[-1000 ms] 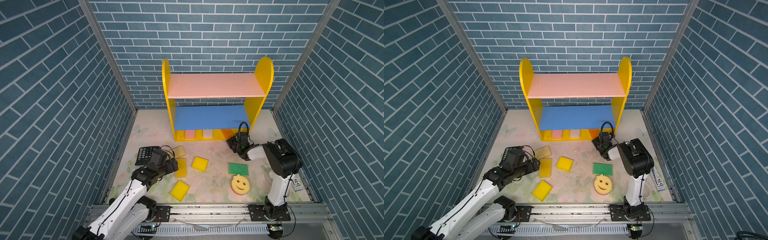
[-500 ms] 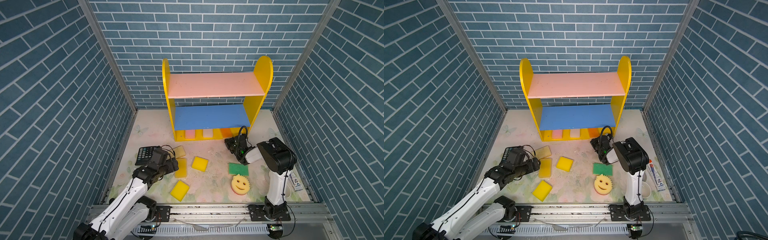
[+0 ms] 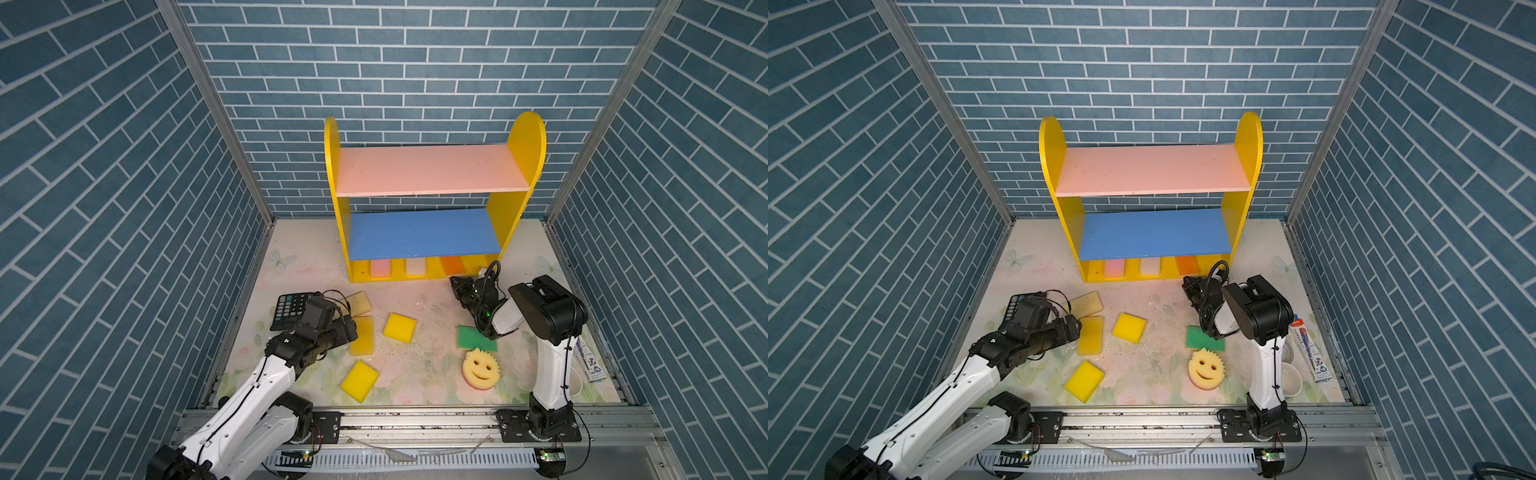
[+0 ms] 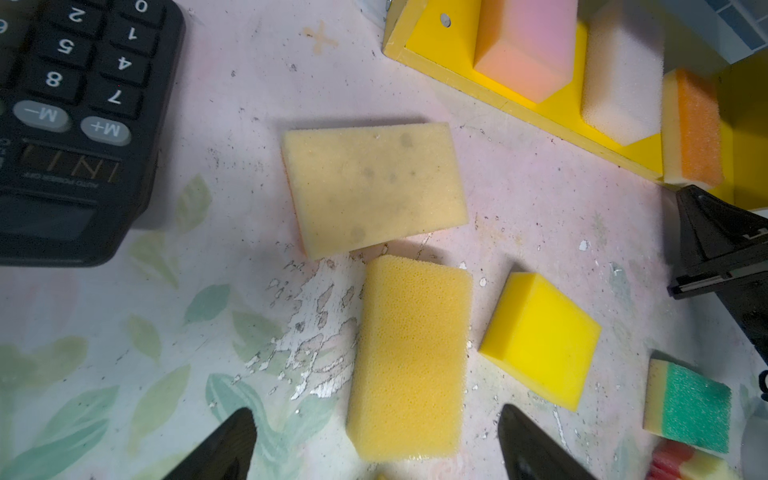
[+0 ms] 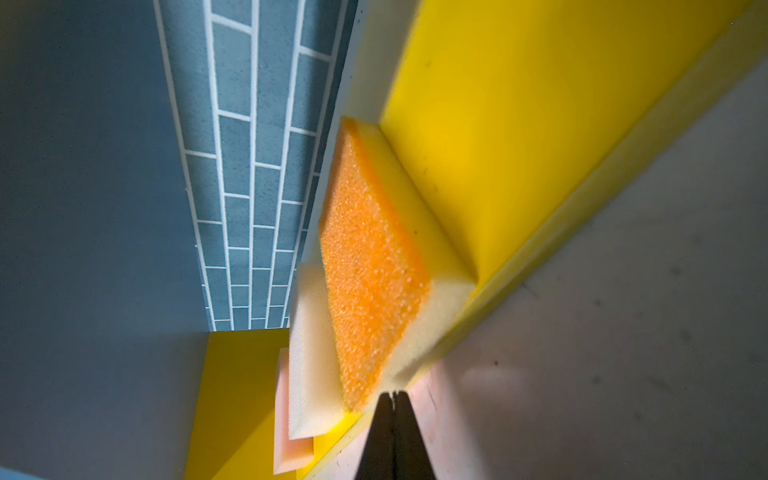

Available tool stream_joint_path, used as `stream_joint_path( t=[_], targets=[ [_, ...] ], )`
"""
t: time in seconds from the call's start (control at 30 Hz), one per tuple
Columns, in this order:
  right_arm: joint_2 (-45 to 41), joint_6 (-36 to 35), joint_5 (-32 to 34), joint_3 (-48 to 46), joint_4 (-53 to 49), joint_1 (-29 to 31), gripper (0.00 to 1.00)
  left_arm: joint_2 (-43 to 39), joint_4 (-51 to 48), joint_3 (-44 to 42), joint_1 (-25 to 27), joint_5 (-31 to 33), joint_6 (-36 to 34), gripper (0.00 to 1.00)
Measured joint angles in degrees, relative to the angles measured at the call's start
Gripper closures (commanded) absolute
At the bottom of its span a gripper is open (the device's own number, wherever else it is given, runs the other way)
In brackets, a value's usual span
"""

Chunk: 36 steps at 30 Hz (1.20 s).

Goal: Place and organize the cleaning sponges onto the shelf
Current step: 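Push the orange sponge under the shelf beside the beige sponge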

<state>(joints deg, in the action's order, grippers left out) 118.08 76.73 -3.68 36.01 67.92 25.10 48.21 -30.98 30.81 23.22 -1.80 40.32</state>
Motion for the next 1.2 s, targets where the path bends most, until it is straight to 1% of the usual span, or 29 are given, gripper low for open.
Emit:
stream_joint_path(
  t=[0.17, 0.43, 0.73, 0.9, 1.07, 1.2],
  targets=[
    [0.2, 0.3, 0.3, 0.0, 0.3, 0.0, 1.0, 0.0, 0.1, -0.2, 0.0, 0.0, 0.1, 0.08],
    [-0.3, 1.5, 3.4, 0.2, -0.6, 0.8, 1.0, 0.5, 1.0, -0.6, 0.0, -0.5, 0.4, 0.08],
    [0.2, 6.4, 7.0, 1.0, -2.3, 1.3, 1.0, 0.8, 1.7, -0.6, 0.0, -0.8, 0.4, 0.08],
    [0.4, 8.5, 7.5, 1.2, -2.6, 1.3, 1.0, 0.8, 1.7, -0.6, 0.0, -0.8, 0.4, 0.08],
    [-0.5, 8.6, 7.6, 1.4, -3.4, 1.4, 1.0, 0.3, 1.7, -0.6, 0.0, -0.8, 0.4, 0.08],
    [-0.5, 9.0, 6.9, 2.8, -5.8, 3.0, 1.0, 0.4, 1.7, -0.6, 0.0, -0.8, 0.4, 0.08]
  ],
)
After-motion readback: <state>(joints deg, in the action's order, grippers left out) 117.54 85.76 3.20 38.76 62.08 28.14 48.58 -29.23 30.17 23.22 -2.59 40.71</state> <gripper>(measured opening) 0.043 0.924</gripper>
